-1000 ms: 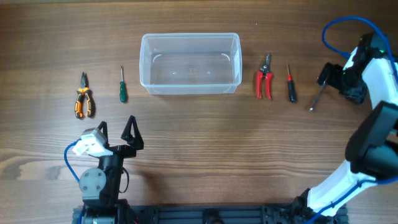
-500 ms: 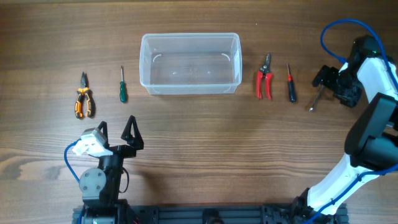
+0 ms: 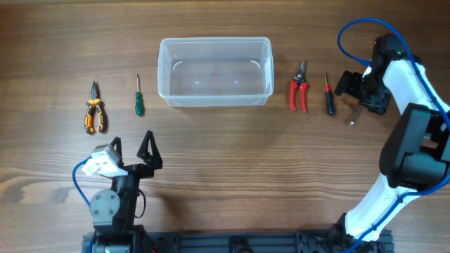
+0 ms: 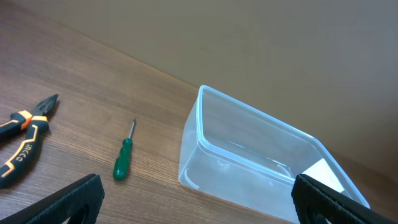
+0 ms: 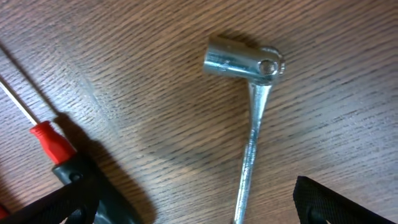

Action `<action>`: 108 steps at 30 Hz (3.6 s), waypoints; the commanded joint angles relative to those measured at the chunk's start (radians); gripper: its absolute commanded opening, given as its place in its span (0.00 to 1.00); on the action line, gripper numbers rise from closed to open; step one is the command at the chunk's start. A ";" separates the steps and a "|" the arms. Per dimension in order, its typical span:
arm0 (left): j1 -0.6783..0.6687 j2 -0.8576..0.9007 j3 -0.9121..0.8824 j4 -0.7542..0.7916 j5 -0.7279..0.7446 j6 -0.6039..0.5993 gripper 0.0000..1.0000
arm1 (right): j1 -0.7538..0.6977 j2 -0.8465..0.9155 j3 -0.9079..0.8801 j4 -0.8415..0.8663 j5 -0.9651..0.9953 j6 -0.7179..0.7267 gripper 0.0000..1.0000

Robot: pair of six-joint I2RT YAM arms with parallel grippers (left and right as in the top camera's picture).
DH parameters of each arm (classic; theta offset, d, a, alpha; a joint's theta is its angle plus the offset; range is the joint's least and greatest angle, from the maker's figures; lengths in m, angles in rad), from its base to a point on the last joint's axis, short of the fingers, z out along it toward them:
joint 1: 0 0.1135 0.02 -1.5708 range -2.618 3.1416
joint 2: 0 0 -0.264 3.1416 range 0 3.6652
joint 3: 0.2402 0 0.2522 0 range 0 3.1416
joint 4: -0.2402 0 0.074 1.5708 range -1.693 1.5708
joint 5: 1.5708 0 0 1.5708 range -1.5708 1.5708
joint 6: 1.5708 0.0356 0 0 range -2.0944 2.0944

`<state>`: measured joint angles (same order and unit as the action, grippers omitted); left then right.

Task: Pack container
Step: 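Lower the right gripper over the socket wrench and align with its shaft, then close the right gripper on the wrench shaft and lift it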

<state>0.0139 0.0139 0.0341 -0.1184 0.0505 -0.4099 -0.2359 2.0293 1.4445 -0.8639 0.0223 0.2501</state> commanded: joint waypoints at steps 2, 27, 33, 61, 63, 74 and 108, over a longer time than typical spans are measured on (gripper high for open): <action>-0.004 -0.007 -0.008 0.003 0.008 -0.014 1.00 | -0.003 0.009 0.013 -0.001 0.061 0.013 1.00; -0.004 -0.006 -0.008 0.003 0.008 -0.014 1.00 | -0.045 0.009 -0.046 0.103 0.001 0.042 0.99; -0.004 -0.006 -0.008 0.003 0.008 -0.014 1.00 | -0.080 0.009 -0.046 0.113 -0.019 0.011 1.00; -0.004 -0.006 -0.008 0.003 0.008 -0.014 1.00 | -0.076 0.109 -0.046 0.082 0.003 -0.048 0.97; -0.004 -0.006 -0.008 0.003 0.008 -0.014 1.00 | -0.072 0.118 -0.046 0.082 0.000 -0.049 0.97; -0.004 -0.006 -0.008 0.003 0.008 -0.014 1.00 | -0.069 0.120 -0.046 0.097 -0.061 -0.052 0.87; -0.004 -0.006 -0.008 0.003 0.008 -0.014 1.00 | -0.008 0.119 -0.036 0.105 -0.068 -0.038 0.58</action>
<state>0.0139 0.0139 0.0341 -0.1184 0.0505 -0.4099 -0.2520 2.0834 1.4162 -0.7605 0.0273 0.2008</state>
